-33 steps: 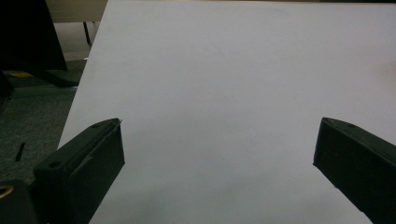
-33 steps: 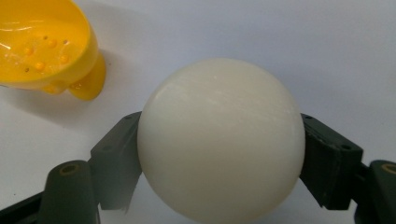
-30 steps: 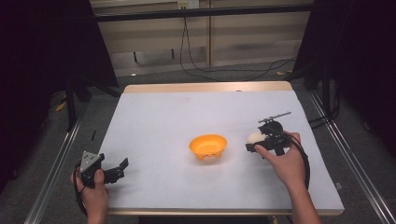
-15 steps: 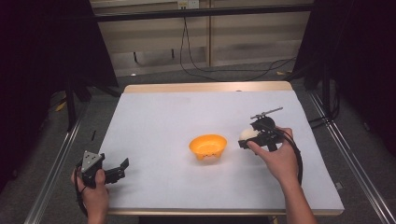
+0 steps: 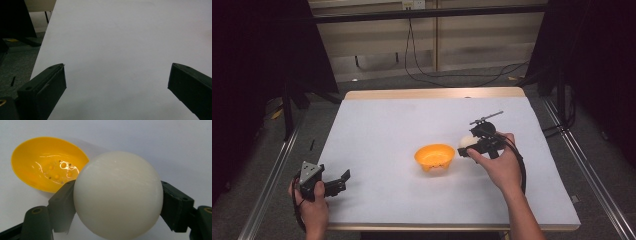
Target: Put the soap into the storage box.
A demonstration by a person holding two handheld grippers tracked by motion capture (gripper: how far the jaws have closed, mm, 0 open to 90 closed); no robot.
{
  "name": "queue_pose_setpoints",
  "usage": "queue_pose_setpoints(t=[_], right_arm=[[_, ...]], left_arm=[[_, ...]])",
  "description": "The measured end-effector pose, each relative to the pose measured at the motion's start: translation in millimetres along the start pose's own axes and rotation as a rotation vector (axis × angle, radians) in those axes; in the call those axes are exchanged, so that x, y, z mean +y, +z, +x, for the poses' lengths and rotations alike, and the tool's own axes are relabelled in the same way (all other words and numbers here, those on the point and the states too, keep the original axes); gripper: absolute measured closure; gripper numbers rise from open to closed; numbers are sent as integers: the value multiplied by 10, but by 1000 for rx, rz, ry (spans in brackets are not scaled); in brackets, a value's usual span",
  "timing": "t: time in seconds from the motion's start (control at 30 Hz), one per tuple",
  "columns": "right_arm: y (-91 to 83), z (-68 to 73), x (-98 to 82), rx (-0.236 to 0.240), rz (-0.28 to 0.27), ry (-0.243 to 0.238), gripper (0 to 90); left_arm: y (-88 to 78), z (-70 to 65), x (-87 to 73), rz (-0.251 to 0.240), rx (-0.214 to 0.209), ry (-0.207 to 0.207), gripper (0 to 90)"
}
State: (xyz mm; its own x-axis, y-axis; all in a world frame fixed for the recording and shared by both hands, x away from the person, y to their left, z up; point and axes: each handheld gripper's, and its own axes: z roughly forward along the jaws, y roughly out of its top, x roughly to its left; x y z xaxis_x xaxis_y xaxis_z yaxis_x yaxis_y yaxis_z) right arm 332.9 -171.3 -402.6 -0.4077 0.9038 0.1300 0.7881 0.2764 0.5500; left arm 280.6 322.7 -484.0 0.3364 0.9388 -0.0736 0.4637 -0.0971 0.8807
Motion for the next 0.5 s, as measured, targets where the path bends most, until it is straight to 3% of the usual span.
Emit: queue_pose_setpoints(t=[0.5], right_arm=[[68, 230, 200, 34, -6, -36, 239]], left_arm=[[4, 2, 2, 3, 1, 2, 13]])
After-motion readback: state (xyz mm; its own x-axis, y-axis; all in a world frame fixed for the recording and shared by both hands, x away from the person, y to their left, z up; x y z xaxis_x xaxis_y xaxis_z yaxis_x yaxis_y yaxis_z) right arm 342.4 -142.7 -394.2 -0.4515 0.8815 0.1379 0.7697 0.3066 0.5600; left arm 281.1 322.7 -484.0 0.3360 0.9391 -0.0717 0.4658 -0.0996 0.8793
